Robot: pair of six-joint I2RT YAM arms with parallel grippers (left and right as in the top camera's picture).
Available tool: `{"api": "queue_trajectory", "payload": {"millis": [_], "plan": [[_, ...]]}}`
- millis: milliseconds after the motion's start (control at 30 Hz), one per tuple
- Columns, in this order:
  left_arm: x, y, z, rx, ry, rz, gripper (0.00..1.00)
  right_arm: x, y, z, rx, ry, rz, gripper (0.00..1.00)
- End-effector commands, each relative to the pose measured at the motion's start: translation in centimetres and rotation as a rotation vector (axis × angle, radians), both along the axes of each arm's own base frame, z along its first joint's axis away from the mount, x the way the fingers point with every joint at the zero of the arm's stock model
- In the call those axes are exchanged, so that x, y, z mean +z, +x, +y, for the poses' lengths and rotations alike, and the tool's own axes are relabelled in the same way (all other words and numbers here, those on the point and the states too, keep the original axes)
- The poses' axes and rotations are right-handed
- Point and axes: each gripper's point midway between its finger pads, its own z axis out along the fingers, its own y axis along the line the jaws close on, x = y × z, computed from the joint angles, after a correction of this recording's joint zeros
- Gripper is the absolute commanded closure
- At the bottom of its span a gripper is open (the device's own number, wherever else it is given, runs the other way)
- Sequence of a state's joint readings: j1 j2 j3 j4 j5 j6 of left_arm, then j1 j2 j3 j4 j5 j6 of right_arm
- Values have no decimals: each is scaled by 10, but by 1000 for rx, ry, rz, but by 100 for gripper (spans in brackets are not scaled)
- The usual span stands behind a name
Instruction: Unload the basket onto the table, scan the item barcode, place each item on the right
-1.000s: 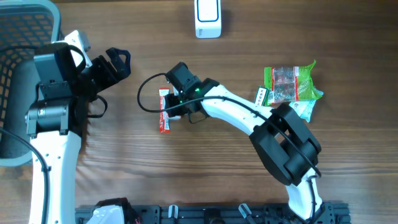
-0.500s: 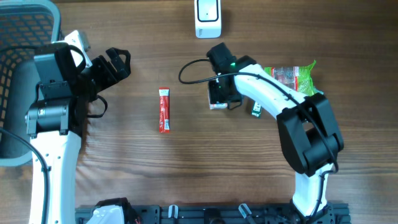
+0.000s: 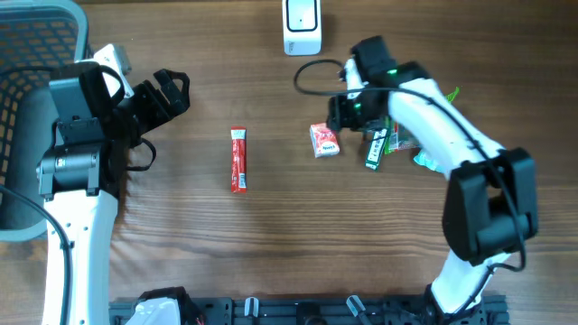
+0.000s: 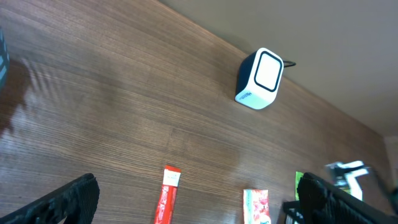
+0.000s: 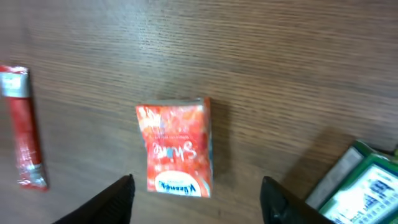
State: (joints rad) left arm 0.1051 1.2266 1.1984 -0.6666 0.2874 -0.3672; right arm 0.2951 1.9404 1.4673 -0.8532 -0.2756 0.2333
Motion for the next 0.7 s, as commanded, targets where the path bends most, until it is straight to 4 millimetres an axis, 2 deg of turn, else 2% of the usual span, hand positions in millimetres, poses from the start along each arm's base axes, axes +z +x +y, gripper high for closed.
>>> {"api": "queue_trajectory", "payload": {"millis": [0,233,400,467,533,667], "plan": [[0,1,-1,-19,6,-5,0,4,-5,2,9,97,27,46],[0,1,-1,-19,6,-5,0,-32,-20,6,-73,115,69,51],[0,1,-1,-19,6,-5,0,-49,-35,32,-15,221,61,53],[0,1,-1,-19,6,-5,0,-54,-37,35,-27,217,58,56],[0,1,-1,-20,6,-5,0,-59,-35,33,-56,189,50,68],[0,1,-1,-19,6,-5,0,-61,-30,22,-86,139,32,84]]}}
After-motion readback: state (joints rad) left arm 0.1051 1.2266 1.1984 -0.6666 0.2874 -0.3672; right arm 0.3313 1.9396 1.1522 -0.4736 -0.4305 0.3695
